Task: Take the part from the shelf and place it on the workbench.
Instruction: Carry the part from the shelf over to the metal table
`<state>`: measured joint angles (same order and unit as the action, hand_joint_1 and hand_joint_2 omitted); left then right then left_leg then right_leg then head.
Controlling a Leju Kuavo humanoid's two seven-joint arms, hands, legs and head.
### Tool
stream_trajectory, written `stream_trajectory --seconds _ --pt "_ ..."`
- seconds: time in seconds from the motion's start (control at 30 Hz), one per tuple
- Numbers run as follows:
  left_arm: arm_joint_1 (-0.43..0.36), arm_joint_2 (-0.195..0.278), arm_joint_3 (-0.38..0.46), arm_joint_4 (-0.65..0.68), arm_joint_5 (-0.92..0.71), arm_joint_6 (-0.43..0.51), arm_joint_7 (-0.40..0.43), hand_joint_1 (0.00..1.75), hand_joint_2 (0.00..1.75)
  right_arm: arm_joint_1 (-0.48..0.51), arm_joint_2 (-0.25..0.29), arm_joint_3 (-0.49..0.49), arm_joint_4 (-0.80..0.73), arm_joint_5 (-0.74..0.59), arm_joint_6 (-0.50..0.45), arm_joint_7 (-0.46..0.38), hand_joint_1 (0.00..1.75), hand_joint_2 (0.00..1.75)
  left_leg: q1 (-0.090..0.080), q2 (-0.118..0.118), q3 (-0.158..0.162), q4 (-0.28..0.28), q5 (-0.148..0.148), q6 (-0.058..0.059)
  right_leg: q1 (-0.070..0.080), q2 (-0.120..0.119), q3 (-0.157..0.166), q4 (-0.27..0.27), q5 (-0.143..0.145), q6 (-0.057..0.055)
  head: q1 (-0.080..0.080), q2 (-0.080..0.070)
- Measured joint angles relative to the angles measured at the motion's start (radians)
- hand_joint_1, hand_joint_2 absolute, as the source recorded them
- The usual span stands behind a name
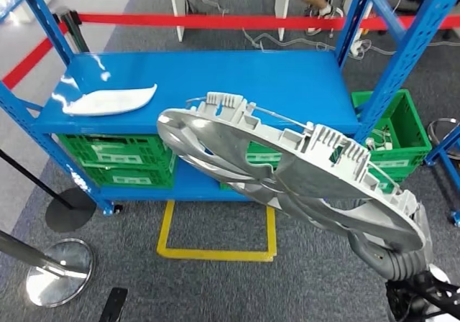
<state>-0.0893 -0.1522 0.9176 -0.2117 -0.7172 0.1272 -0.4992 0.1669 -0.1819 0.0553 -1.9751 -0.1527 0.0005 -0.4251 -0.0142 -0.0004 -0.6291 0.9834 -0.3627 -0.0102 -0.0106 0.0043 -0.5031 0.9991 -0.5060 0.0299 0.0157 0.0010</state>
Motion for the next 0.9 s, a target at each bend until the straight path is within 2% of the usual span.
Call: stream_trajectory --seconds 0.03,0.07,0.13,0.17,0.2,0.23,0.27,0.3,0.33,0.37,0.4,0.43,0.5,0.53,0.57,0.63,0.67,0.7,0.73,0.77,0.8,0.83,0.87,0.9 --pt "0.0 0.001 0.001 0.0 0.002 -0.003 -0.006 0.0 1.75 0.001 -0.001 0.0 0.0 0.0 -0.001 0.0 1.75 1.75 0.001 0.0 -0.007 0.015 -0.023 -0.007 -0.002 -0.001 -0.008 -0.001 0.01 -0.01 -0.002 0.0" --pt "-0.001 0.003 0.002 0.0 0.003 -0.004 -0.011 0.0 1.75 0.002 -0.001 0.0 0.0 -0.001 -0.002 0.0 1.75 1.75 0.003 -0.001 -0.02 0.048 -0.064 -0.014 -0.004 -0.003 -0.017 -0.003 0.022 -0.018 -0.004 0.0" --pt "-0.002 0.005 0.003 0.0 0.002 -0.004 -0.014 0.0 1.75 0.006 -0.002 0.0 0.001 -0.006 -0.004 0.0 1.75 1.75 0.008 -0.001 -0.055 0.168 -0.168 -0.026 -0.004 -0.002 -0.042 -0.001 0.047 -0.024 -0.007 0.0" --pt "-0.003 0.006 0.003 0.0 0.001 -0.004 -0.014 0.0 1.75 0.011 -0.002 0.0 0.003 -0.009 -0.007 0.001 1.75 1.75 0.01 -0.001 -0.067 0.231 -0.2 -0.03 -0.004 -0.002 -0.058 -0.001 0.059 -0.024 -0.007 0.0" --pt "-0.003 0.007 0.004 0.0 -0.001 -0.006 -0.014 0.0 1.75 0.017 -0.002 0.0 0.004 -0.011 -0.009 0.0 1.75 1.75 0.012 -0.001 -0.068 0.272 -0.21 -0.033 -0.004 -0.002 -0.074 0.0 0.071 -0.022 -0.007 0.0" --pt "-0.003 0.008 0.004 0.0 -0.005 -0.007 -0.014 0.0 1.75 0.024 -0.002 -0.001 0.005 -0.013 -0.011 -0.001 1.75 1.75 0.014 -0.001 -0.053 0.281 -0.197 -0.034 -0.004 -0.002 -0.09 0.001 0.083 -0.019 -0.007 0.0" --pt "-0.002 0.01 0.004 0.0 -0.01 -0.009 -0.013 0.0 1.75 0.031 -0.002 -0.001 0.006 -0.013 -0.012 -0.003 1.75 1.75 0.015 -0.001 -0.021 0.253 -0.17 -0.033 -0.004 -0.002 -0.104 0.001 0.093 -0.016 -0.007 0.0" --pt "-0.001 0.012 0.004 0.0 -0.014 -0.01 -0.011 0.0 1.75 0.037 -0.002 -0.003 0.006 -0.013 -0.013 -0.006 1.75 1.75 0.015 -0.001 0.026 0.196 -0.145 -0.032 -0.005 -0.002 -0.115 0.001 0.103 -0.012 -0.007 0.0" --pt "-0.001 0.014 0.004 0.0 -0.016 -0.009 -0.008 0.0 1.75 0.042 -0.002 -0.005 0.005 -0.013 -0.014 -0.008 1.75 1.75 0.015 -0.001 0.08 0.122 -0.132 -0.03 -0.004 -0.002 -0.125 0.003 0.112 -0.008 -0.007 0.0" --pt "0.0 0.015 0.004 0.0 -0.017 -0.008 -0.005 0.0 1.75 0.046 -0.002 -0.008 0.005 -0.013 -0.014 -0.009 1.75 1.75 0.015 -0.003 0.127 0.052 -0.132 -0.024 -0.003 -0.002 -0.133 0.004 0.122 -0.003 -0.007 0.0" --pt "0.001 0.015 0.004 0.0 -0.017 -0.007 -0.002 0.0 1.75 0.05 -0.002 -0.011 0.005 -0.014 -0.014 -0.01 1.75 1.75 0.013 -0.004 0.158 0.001 -0.139 -0.018 -0.002 -0.002 -0.138 0.004 0.131 0.002 -0.007 0.0" --pt "0.002 0.015 0.004 0.0 -0.018 -0.008 -0.002 0.0 1.75 0.054 -0.002 -0.015 0.004 -0.013 -0.016 -0.01 1.75 1.75 0.011 -0.005 0.172 -0.026 -0.145 -0.01 -0.002 -0.002 -0.142 0.002 0.141 0.008 -0.006 0.0" --pt "0.008 0.015 0.004 0.0 -0.021 -0.014 -0.004 0.0 1.75 0.065 -0.002 -0.021 0.004 -0.012 -0.02 -0.009 1.75 1.75 0.009 -0.003 0.162 -0.032 -0.136 0.008 -0.005 -0.002 -0.146 -0.001 0.151 0.021 -0.006 0.0" --pt "0.01 0.014 0.004 0.0 -0.022 -0.018 -0.006 0.0 1.75 0.072 -0.002 -0.025 0.004 -0.011 -0.022 -0.007 1.75 1.75 0.009 -0.001 0.154 -0.032 -0.127 0.019 -0.006 -0.002 -0.153 0.009 0.134 0.026 -0.005 0.0" --pt "0.012 0.013 0.004 0.0 -0.023 -0.023 -0.008 0.0 1.75 0.078 -0.002 -0.029 0.004 -0.012 -0.022 -0.004 1.75 1.75 0.01 0.001 0.145 -0.033 -0.116 0.027 -0.007 -0.002 -0.165 0.038 0.098 0.03 -0.005 0.0" --pt "0.012 0.01 0.005 0.0 -0.028 -0.031 -0.01 0.0 1.75 0.088 -0.002 -0.037 0.004 -0.015 -0.018 0.001 1.75 1.75 0.008 0.002 0.12 -0.033 -0.095 0.038 -0.007 -0.003 -0.198 0.153 -0.004 0.035 -0.003 0.0" --pt "0.012 0.008 0.005 0.0 -0.032 -0.034 -0.011 0.0 1.75 0.092 -0.002 -0.041 0.004 -0.018 -0.014 0.002 1.75 1.75 0.006 0.002 0.105 -0.032 -0.083 0.04 -0.007 -0.003 -0.212 0.222 -0.041 0.036 -0.003 0.0" --pt "0.012 0.005 0.005 0.0 -0.035 -0.036 -0.01 0.0 1.75 0.097 -0.002 -0.044 0.004 -0.022 -0.011 0.003 1.75 1.75 0.004 0.002 0.09 -0.031 -0.071 0.04 -0.007 -0.003 -0.217 0.276 -0.057 0.037 -0.002 0.0" --pt "0.013 0.003 0.005 0.0 -0.037 -0.037 -0.01 0.0 1.75 0.101 -0.002 -0.048 0.004 -0.025 -0.009 0.003 1.75 1.75 0.002 0.003 0.073 -0.029 -0.059 0.04 -0.006 -0.003 -0.207 0.3 -0.047 0.036 -0.002 0.0" --pt "0.014 0.001 0.005 0.0 -0.038 -0.038 -0.01 0.0 1.75 0.104 -0.002 -0.052 0.004 -0.027 -0.008 0.003 1.75 1.75 0.001 0.003 0.056 -0.026 -0.048 0.038 -0.005 -0.003 -0.178 0.287 -0.02 0.034 -0.002 0.0" --pt "0.014 -0.001 0.005 0.0 -0.038 -0.038 -0.009 0.0 1.75 0.106 -0.002 -0.056 0.003 -0.029 -0.008 0.003 1.75 1.75 0.0 0.003 0.041 -0.022 -0.038 0.036 -0.005 -0.003 -0.132 0.238 0.007 0.031 -0.002 0.0" --pt "0.014 -0.002 0.005 0.0 -0.038 -0.038 -0.009 0.0 1.75 0.107 -0.002 -0.06 0.001 -0.029 -0.008 0.003 1.75 1.75 -0.001 0.002 0.027 -0.018 -0.03 0.033 -0.003 -0.003 -0.072 0.163 0.015 0.029 -0.002 0.0" --pt "0.014 -0.003 0.005 0.0 -0.04 -0.038 -0.009 0.0 1.75 0.108 -0.002 -0.062 -0.002 -0.03 -0.008 0.003 1.75 1.75 -0.003 0.002 0.017 -0.013 -0.022 0.029 -0.002 -0.003 -0.017 0.086 0.007 0.025 -0.003 0.0" --pt "0.014 -0.004 0.004 0.0 -0.042 -0.039 -0.007 0.0 1.75 0.11 -0.002 -0.064 -0.005 -0.03 -0.008 0.003 1.75 1.75 -0.004 0.002 0.011 -0.009 -0.014 0.025 0.0 -0.003 0.019 0.028 -0.006 0.023 -0.004 0.0"
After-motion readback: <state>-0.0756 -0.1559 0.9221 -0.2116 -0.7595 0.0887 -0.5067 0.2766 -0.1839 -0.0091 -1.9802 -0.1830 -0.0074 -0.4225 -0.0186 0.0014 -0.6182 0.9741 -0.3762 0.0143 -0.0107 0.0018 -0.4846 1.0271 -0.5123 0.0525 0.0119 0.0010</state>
